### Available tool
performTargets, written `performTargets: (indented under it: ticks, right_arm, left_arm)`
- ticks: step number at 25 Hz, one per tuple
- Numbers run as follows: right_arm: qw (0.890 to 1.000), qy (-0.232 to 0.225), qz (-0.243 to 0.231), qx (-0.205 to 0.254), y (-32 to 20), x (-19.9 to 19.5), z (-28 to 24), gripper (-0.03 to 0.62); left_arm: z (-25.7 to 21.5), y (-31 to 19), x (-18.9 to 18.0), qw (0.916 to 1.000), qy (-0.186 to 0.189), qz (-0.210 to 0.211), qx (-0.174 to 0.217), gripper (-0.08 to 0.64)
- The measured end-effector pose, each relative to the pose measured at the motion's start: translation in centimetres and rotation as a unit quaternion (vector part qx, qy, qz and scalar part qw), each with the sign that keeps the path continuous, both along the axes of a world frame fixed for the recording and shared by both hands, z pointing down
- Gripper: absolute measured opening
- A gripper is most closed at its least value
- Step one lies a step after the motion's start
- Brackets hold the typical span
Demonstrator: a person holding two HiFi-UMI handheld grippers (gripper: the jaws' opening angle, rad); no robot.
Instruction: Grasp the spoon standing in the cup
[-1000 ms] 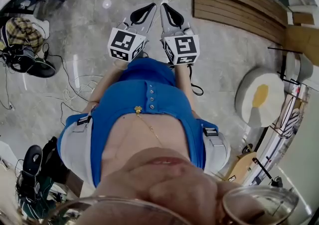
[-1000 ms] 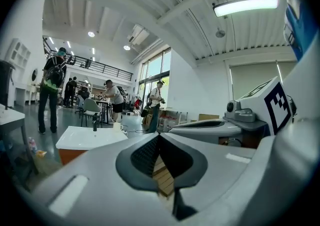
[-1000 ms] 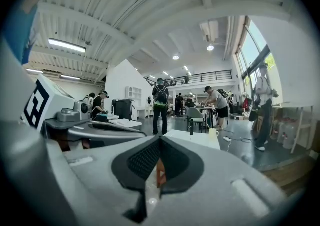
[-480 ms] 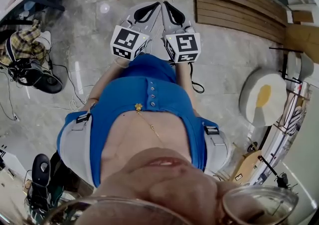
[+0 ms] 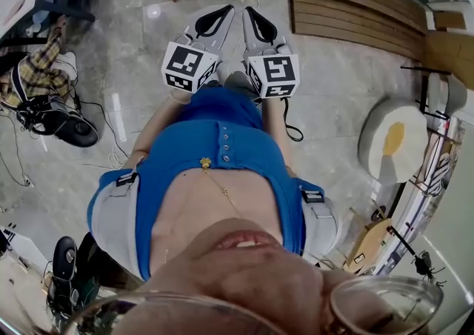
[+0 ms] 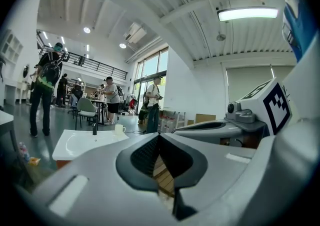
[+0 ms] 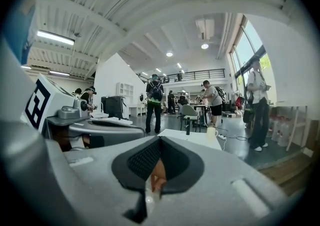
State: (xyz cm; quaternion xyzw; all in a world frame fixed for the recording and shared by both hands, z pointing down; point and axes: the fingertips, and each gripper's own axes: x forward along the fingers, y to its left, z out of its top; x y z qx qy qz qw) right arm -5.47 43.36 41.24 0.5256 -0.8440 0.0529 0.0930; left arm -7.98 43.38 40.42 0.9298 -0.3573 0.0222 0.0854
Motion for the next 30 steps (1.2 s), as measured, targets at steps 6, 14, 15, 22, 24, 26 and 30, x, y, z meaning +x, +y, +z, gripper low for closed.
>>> performTargets:
  ticks: [6, 14, 15, 22, 24, 26, 30]
  right_arm:
    - [1.000, 0.001, -0.008, -0.007, -2.0, -0.4, 0.4, 0.000]
    - [1.000, -0.014, -0.024, -0.011, -8.4, 2.4, 0.0, -0.001]
    - [0.999, -0.015, -0.027, -0.010, -9.3, 2.9, -0.2, -0.001]
    - [0.999, -0.015, -0.050, -0.001, -14.6, 7.0, -1.2, -0.002]
    - [0.998, -0.012, -0.055, -0.002, -15.8, 7.8, -1.4, -0.002]
    - [0.998, -0.011, -0.067, -0.006, -16.8, 8.2, -1.5, -0.002]
    - [0.996, -0.013, -0.082, -0.009, -18.6, 9.1, -1.5, -0.002]
  left_arm:
    - [0.5, -2.3, -0.3, 0.9999, 0.002, -0.007, -0.009, -0.008]
    - [0.0, -8.8, 3.1, 0.9998, 0.000, -0.018, -0.005, -0.008]
    - [-0.3, -9.7, 3.7, 0.9998, -0.002, -0.019, -0.002, -0.009]
    - [-1.5, -14.8, 7.9, 0.9992, -0.009, -0.036, 0.014, -0.008]
    - [-1.8, -15.9, 8.7, 0.9990, -0.012, -0.039, 0.015, -0.008]
    - [-1.8, -16.9, 9.2, 0.9986, -0.016, -0.048, 0.012, -0.009]
    - [-1.5, -18.7, 10.1, 0.9978, -0.023, -0.062, 0.005, -0.008]
